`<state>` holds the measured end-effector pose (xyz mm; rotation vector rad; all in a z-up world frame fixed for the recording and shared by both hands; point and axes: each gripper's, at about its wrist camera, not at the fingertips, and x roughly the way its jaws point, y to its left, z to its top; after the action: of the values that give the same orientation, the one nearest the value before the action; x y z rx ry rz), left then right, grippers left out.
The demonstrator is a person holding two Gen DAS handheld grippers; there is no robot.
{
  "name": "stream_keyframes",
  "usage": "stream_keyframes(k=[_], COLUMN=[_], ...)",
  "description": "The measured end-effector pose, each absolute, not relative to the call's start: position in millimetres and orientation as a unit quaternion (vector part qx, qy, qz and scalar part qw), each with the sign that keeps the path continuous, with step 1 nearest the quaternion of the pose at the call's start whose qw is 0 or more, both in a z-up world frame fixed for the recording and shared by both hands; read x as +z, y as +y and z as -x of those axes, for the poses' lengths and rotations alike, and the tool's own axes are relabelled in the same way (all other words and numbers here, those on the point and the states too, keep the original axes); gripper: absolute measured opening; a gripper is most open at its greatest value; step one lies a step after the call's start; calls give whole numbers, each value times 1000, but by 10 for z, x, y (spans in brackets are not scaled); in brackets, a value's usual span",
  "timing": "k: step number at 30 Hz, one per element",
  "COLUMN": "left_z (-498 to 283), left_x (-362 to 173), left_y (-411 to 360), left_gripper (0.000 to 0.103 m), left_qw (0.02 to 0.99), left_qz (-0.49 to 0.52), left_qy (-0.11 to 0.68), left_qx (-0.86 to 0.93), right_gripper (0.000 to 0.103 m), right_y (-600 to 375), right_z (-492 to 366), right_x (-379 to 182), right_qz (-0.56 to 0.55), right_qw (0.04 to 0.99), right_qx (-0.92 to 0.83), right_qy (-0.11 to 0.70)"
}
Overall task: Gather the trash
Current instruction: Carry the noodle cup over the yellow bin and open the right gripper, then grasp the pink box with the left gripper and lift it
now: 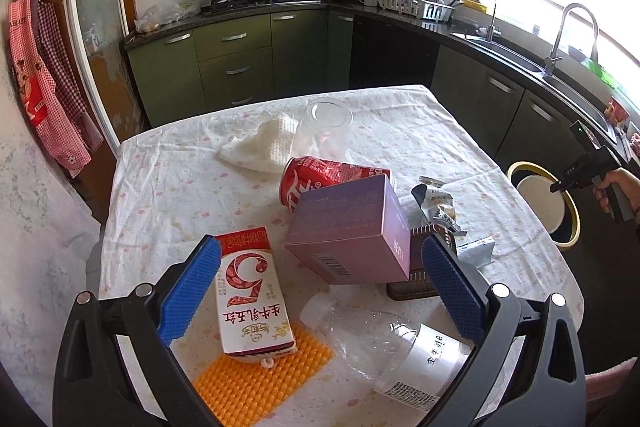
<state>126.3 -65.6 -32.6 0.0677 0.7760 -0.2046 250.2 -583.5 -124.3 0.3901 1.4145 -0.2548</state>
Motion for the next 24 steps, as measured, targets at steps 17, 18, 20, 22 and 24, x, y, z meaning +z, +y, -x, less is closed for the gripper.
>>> stream_keyframes(k=[17,18,20,22,24], left_z=[-1533,-1614,-1744,-1848,-1922], left_x=[-586,-615,-669,-711,-746], left_y=[-691,-680,-664,-656,-665], left_gripper=[99,99,99,99,99], left_qw=[886,883,877,871,866], left_qz=[-28,-26,-18,-5,1], left_qy=[431,436,445,451,454], left_qx=[-170,-171,-178,-196,-209], right_gripper=[31,32,32,33,34], right_y=[-5116,-5090,-4979,-4891,-4860], right_z=[-1958,-1931,-1942,-1944,-1944], right_x=[-649,-618,-625,-611,-630], right_qz=[-148,-145,-138,-134,-135], right_qw=[802,803,807,808,808], right_qx=[6,11,16,19,22], right_qy=[579,577,575,573,573])
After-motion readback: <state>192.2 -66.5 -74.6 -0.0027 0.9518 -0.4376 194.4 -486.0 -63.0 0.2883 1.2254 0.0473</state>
